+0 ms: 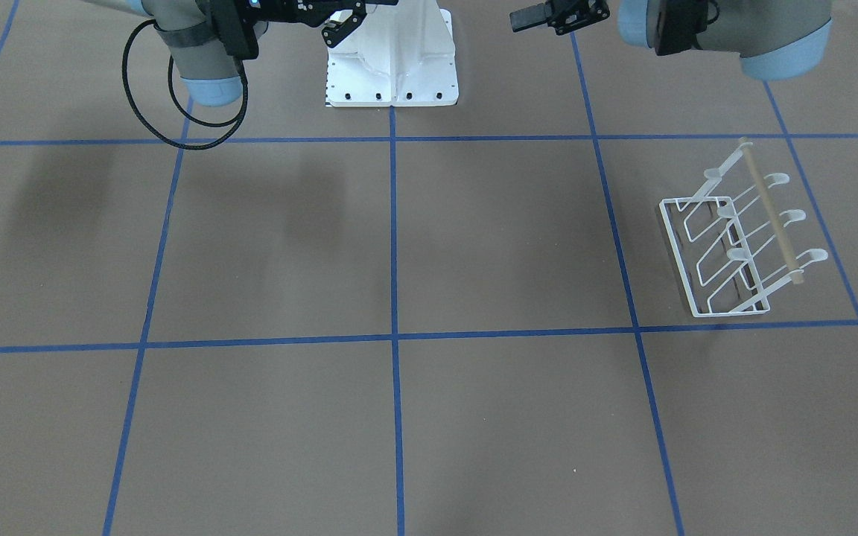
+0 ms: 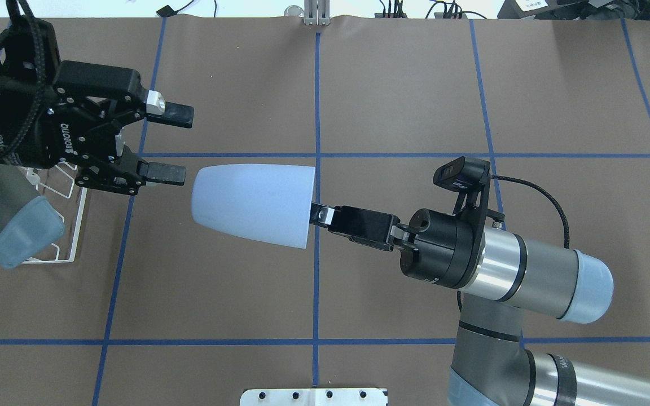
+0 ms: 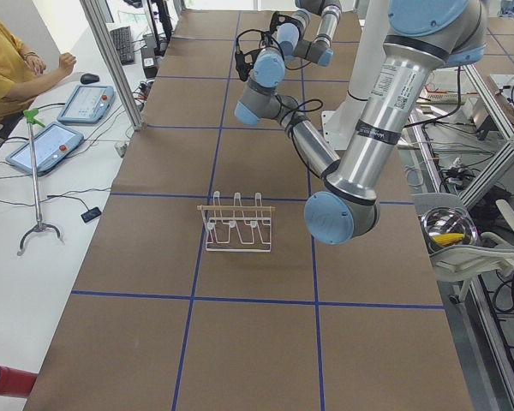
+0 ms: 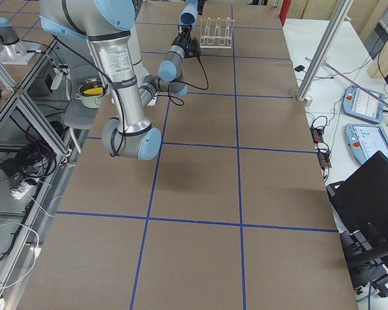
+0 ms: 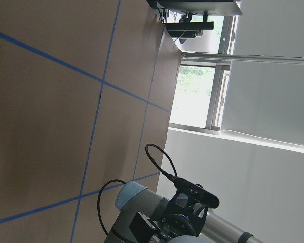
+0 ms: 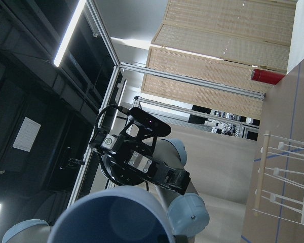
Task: Hang cup on cup holder
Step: 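Hold the cup out with the right gripper while the left gripper approaches its base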
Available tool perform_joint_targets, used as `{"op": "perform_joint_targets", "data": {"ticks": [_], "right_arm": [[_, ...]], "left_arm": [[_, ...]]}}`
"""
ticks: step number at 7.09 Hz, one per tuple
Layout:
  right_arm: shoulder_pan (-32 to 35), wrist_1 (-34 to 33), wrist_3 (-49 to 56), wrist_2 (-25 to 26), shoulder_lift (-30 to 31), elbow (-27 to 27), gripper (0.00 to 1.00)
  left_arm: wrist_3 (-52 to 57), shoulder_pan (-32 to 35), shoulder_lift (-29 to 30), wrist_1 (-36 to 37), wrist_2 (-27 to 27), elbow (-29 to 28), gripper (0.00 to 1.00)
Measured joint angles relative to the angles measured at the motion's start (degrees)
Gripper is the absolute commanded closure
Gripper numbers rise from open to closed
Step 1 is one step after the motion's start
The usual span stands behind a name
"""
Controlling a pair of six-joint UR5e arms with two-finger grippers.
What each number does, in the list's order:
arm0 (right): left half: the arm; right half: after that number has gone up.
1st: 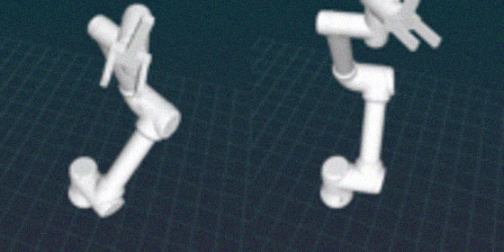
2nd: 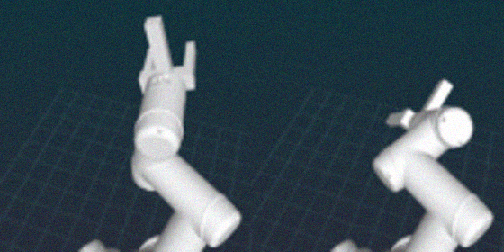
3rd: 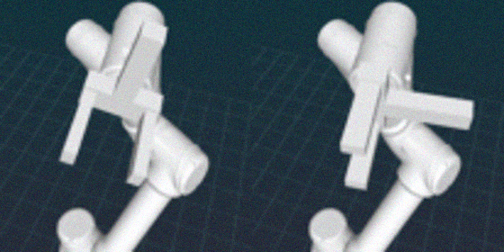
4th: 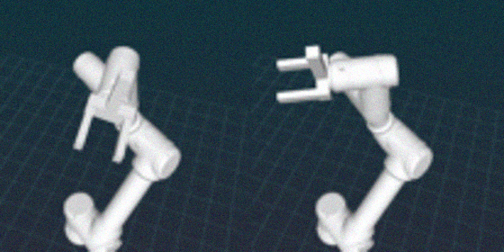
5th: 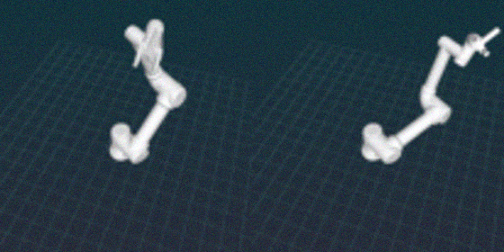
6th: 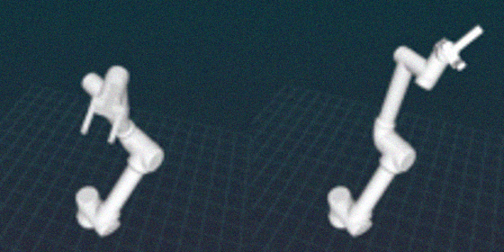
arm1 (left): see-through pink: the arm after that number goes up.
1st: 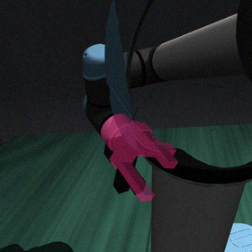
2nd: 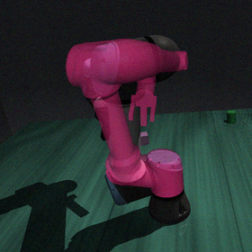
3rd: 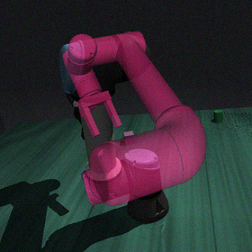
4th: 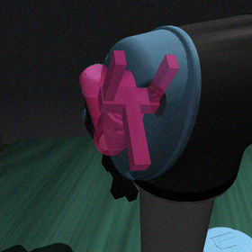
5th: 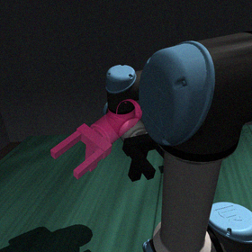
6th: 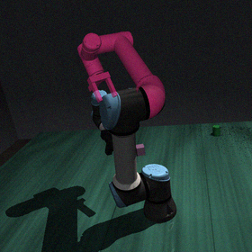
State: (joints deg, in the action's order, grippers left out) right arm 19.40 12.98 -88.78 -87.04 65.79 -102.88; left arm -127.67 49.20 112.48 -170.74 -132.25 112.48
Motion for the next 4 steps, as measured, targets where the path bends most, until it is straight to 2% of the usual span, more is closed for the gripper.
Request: {"op": "perform_joint_targets", "data": {"ticks": [4], "right_arm": [[-0.32, -0.05, 0.01, 1.48, -1.15, 0.76, 1.00]], "left_arm": [[-2.44, -3.38, -0.07, -2.35, 1.89, 0.88, 0.02]]}}
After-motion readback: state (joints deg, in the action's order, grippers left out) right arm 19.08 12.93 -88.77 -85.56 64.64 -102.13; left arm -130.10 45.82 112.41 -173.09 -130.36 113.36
